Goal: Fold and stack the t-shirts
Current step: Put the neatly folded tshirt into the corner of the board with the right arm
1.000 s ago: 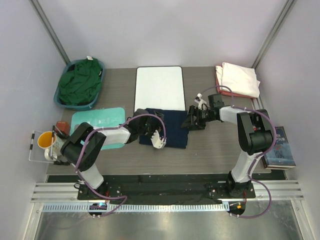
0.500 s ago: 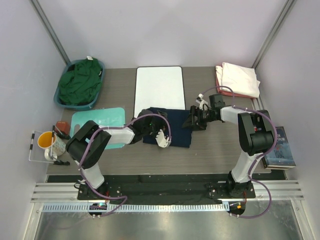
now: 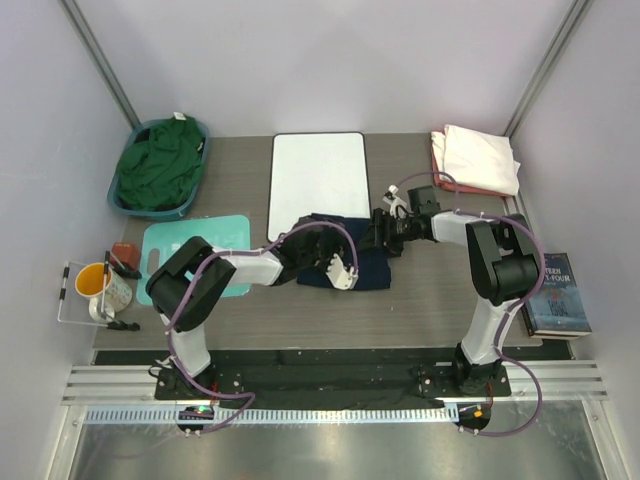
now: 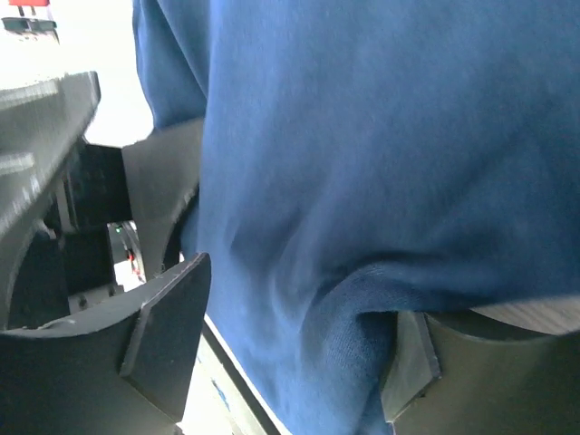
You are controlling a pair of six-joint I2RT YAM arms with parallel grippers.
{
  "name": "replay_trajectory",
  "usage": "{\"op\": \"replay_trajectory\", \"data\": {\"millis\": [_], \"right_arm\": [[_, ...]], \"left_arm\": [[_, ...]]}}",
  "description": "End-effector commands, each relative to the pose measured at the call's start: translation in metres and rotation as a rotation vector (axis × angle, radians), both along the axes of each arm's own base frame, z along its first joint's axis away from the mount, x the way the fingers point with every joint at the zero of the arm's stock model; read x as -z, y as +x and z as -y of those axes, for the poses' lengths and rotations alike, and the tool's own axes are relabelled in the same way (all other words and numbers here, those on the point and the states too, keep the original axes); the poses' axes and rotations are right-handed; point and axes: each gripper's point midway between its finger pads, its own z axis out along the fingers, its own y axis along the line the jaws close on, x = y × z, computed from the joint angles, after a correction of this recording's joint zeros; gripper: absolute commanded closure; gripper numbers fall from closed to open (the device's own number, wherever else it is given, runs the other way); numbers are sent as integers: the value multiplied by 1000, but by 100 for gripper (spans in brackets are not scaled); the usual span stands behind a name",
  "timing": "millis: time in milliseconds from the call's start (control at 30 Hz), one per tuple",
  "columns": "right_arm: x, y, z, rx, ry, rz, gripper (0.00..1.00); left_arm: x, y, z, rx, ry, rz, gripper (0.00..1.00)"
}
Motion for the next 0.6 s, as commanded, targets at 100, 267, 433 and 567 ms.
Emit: {"op": "replay_trajectory", "data": {"millis": [100,267,433,567], "right_arm": [[1,14,-10,14,25,13,61],[-12,19,-9,1,11,41,99],[-37,31,0,-68,-64,129,99],[-67,66,19,-164,-197,373,99]], "left_arm": [[26,-33,25,42,-10,-126,13],[20,-28,22,14,-4,-98,14],[-10,-6,15,-80,-56,-16,18],[-45,15,-1,-177,-106,76,19]]}}
